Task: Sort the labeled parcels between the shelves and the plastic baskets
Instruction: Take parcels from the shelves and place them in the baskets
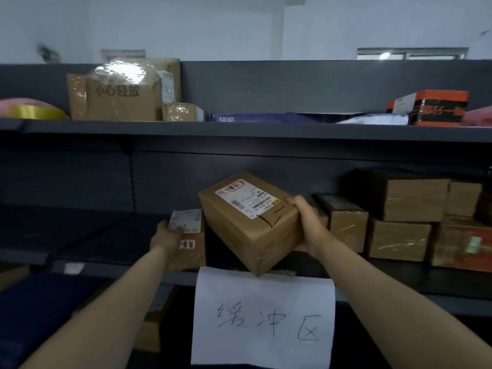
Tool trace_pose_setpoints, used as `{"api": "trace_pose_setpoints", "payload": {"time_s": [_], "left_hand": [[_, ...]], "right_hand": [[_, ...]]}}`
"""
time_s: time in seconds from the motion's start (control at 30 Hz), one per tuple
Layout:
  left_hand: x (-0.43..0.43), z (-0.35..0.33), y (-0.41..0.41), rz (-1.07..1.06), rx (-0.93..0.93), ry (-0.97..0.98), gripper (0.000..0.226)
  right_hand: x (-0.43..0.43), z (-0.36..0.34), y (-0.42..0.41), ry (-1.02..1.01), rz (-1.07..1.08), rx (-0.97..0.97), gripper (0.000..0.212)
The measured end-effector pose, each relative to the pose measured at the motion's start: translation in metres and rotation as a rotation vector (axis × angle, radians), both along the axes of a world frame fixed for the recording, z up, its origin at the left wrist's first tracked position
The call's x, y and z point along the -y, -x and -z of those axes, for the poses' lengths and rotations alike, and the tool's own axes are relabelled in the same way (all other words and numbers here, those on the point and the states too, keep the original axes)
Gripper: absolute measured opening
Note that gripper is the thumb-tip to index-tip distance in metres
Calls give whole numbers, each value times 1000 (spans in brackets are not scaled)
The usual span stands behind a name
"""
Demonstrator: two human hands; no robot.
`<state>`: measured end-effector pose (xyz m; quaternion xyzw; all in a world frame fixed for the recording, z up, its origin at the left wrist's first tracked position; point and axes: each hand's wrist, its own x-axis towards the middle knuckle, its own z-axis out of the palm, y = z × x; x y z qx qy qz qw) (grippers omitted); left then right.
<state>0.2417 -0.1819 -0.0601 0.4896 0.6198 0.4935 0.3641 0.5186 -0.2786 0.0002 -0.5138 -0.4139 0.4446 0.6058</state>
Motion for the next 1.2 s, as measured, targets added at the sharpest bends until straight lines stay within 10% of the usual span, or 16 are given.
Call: {"api": "trace_pose_setpoints", "payload": {"time_s": [0.27,0.37,0.6,0.77,1.03,1.2], "left_hand": [[62,-45,-30,170,117,-275,61],[68,-56,-38,253,164,-184,96],[74,-78,-63,510,459,148,82],[85,-81,-54,695,349,393,64],[78,-73,-76,650,725,231,41],[81,-57,-89,705,779,158,66]], "right_hand": [[14,11,1,-37,-55,-15,30],[20,11,-6,-42,-2,-54,32],[40,0,-38,15,-2,-45,49],[54,2,-43,37,17,-66,51],[50,0,-14,-29,383,-306,45],[58,4,18,-69,96,-227,53]]}}
